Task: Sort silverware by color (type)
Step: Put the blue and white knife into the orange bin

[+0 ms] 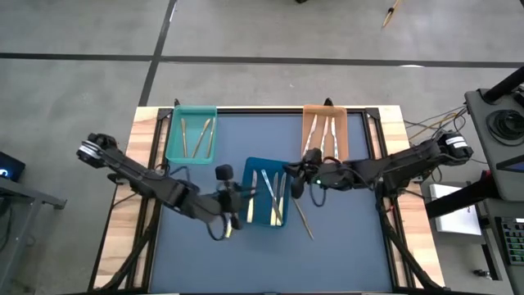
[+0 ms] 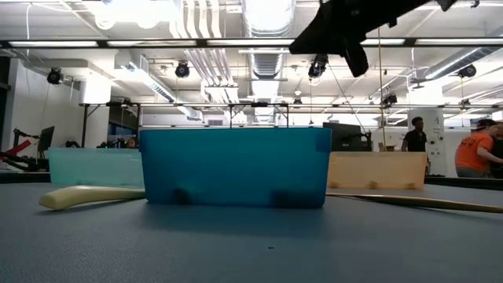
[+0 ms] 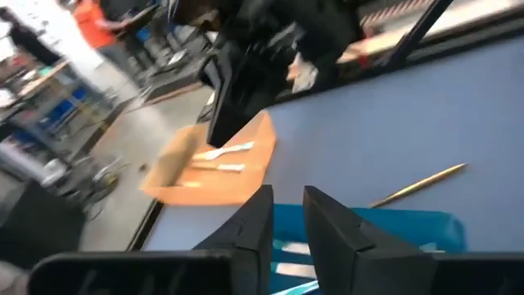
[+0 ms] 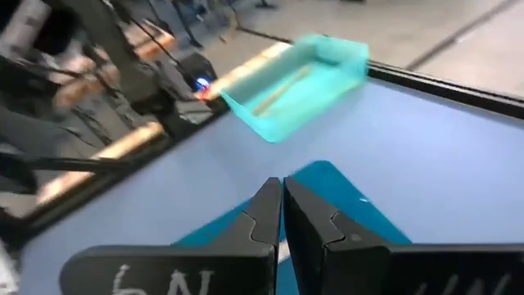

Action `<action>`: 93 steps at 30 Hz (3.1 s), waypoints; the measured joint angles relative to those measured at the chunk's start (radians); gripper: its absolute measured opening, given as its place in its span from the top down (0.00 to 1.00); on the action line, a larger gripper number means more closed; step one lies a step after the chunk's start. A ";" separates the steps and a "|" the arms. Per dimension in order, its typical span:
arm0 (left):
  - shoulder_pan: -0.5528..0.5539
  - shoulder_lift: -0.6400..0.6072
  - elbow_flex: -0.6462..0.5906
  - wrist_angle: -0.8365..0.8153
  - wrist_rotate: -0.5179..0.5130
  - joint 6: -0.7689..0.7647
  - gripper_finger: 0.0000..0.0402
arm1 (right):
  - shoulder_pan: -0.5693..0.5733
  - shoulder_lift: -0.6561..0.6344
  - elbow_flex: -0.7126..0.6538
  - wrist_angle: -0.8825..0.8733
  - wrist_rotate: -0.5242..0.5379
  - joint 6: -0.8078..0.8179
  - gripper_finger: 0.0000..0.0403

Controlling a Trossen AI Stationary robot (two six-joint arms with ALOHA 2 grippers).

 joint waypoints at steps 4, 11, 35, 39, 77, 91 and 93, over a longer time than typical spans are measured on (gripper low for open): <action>0.011 -0.141 -0.142 0.170 0.078 0.089 0.91 | -0.023 0.056 0.108 -0.174 0.000 0.013 0.98; 0.072 -0.406 -0.387 0.495 0.141 0.274 0.91 | -0.083 0.211 0.353 -0.544 -0.017 0.035 0.98; 0.120 -0.669 -0.595 0.495 0.095 0.352 0.91 | -0.197 0.703 0.781 -0.865 -0.469 0.101 0.97; 0.120 -0.668 -0.595 0.478 0.095 0.353 0.91 | -0.200 0.757 0.831 -0.930 -0.468 0.105 0.91; 0.120 -0.668 -0.595 0.451 0.096 0.371 0.91 | -0.225 0.963 1.006 -1.078 -0.431 0.079 0.63; 0.120 -0.668 -0.595 0.451 0.096 0.372 0.91 | -0.226 0.959 1.006 -1.066 -0.424 0.127 0.93; 0.120 -0.668 -0.595 0.451 0.096 0.372 0.91 | -0.226 0.958 1.014 -1.071 -0.424 0.138 0.93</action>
